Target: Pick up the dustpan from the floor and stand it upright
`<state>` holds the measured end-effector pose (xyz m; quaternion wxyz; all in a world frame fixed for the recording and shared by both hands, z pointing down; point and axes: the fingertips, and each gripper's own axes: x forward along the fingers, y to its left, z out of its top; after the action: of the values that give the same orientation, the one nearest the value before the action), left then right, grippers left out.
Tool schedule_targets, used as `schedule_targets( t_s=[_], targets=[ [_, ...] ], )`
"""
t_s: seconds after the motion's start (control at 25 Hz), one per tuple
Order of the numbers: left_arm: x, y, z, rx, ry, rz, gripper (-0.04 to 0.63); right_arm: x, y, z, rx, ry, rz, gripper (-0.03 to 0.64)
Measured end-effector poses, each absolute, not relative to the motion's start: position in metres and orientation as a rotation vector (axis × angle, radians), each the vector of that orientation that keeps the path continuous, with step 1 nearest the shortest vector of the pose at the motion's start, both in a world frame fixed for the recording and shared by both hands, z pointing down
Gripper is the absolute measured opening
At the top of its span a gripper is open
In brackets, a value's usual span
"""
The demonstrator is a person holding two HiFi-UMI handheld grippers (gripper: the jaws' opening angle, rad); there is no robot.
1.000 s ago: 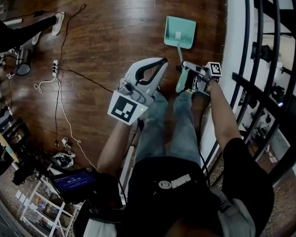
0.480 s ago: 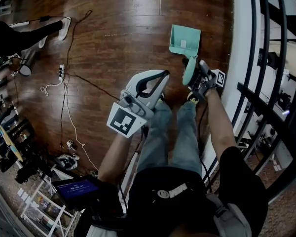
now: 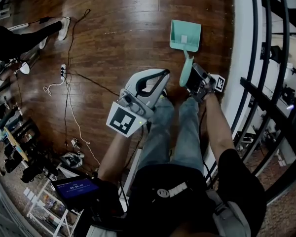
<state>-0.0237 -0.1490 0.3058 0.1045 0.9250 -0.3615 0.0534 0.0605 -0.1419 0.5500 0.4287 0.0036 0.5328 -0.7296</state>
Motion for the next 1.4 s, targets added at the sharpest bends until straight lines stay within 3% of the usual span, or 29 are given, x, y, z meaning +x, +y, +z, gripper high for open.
schedule_targets(
  t_s=[0.2, 0.32, 0.52, 0.88, 1.12, 1.4],
  targets=[
    [-0.026, -0.148, 0.305, 2.73, -1.075, 0.153, 0.018, 0.059, -0.126, 0.55, -0.125, 1.607, -1.871, 0.005],
    [-0.029, -0.14, 0.301, 2.726, -1.083, 0.151, 0.018, 0.054, -0.104, 0.543, -0.308, 2.152, -1.841, 0.003],
    [-0.03, -0.107, 0.271, 2.727, -1.071, 0.187, 0.018, 0.067, -0.077, 0.454, -0.552, 3.049, -1.129, 0.005],
    [-0.035, -0.018, 0.188, 2.794, -1.181, 0.078, 0.018, 0.034, -0.014, 0.232, -0.744, 3.125, -0.209, 0.005],
    [-0.05, 0.096, 0.125, 2.821, -1.192, -0.02, 0.018, -0.005, 0.107, 0.146, -0.793, 3.048, -0.063, 0.005],
    [-0.055, 0.108, 0.122, 2.863, -1.162, -0.073, 0.018, -0.019, 0.124, 0.137, -0.788, 3.061, 0.091, 0.005]
  ],
)
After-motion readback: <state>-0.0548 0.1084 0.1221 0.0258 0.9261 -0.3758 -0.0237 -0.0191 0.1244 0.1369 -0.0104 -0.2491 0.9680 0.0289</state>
